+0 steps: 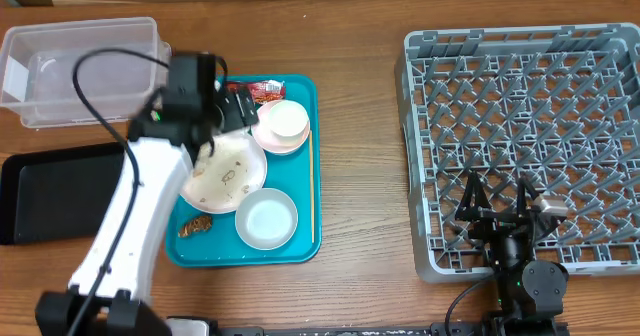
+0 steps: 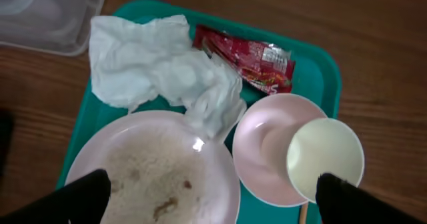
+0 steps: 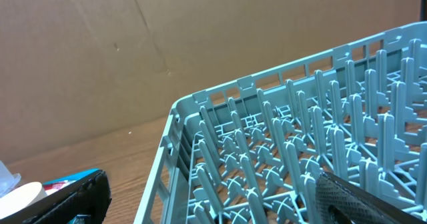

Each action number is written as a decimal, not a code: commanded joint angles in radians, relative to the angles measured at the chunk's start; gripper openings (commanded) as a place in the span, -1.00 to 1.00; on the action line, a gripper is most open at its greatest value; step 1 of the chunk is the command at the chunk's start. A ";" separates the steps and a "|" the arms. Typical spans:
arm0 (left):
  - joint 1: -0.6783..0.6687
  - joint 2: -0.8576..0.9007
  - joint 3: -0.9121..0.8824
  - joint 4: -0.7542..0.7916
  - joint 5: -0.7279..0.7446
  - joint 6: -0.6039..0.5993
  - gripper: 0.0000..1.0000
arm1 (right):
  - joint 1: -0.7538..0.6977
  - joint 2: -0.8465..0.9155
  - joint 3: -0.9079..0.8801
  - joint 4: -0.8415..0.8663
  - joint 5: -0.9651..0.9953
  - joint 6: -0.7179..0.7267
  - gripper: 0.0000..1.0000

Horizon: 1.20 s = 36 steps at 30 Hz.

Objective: Sort waste into correct bins and load items into the dishwasher
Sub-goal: 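Grasp the crumpled white tissue with the left gripper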

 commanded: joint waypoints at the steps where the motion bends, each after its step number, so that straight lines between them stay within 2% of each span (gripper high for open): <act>1: 0.044 0.124 0.193 -0.072 0.029 0.034 1.00 | -0.003 -0.011 -0.010 0.003 -0.001 -0.003 1.00; 5: 0.055 0.220 0.237 -0.074 -0.005 0.082 1.00 | -0.003 -0.011 -0.010 0.003 -0.001 -0.003 1.00; 20: 0.074 0.496 0.237 0.037 0.011 0.074 1.00 | -0.003 -0.011 -0.010 0.003 -0.001 -0.003 1.00; 24: 0.074 0.537 0.237 0.056 0.020 0.033 0.98 | -0.003 -0.011 -0.010 0.003 -0.001 -0.003 1.00; 27: 0.074 0.563 0.237 0.065 0.019 0.033 0.80 | -0.003 -0.011 -0.010 0.003 -0.001 -0.003 1.00; 30: 0.074 0.591 0.237 0.068 0.020 0.033 0.53 | -0.003 -0.011 -0.010 0.003 -0.001 -0.003 1.00; 34: 0.074 0.620 0.237 0.069 0.019 0.033 0.47 | -0.003 -0.011 -0.010 0.003 -0.001 -0.003 1.00; 36: 0.074 0.621 0.237 0.069 0.014 0.033 0.24 | -0.003 -0.011 -0.010 0.003 -0.001 -0.003 1.00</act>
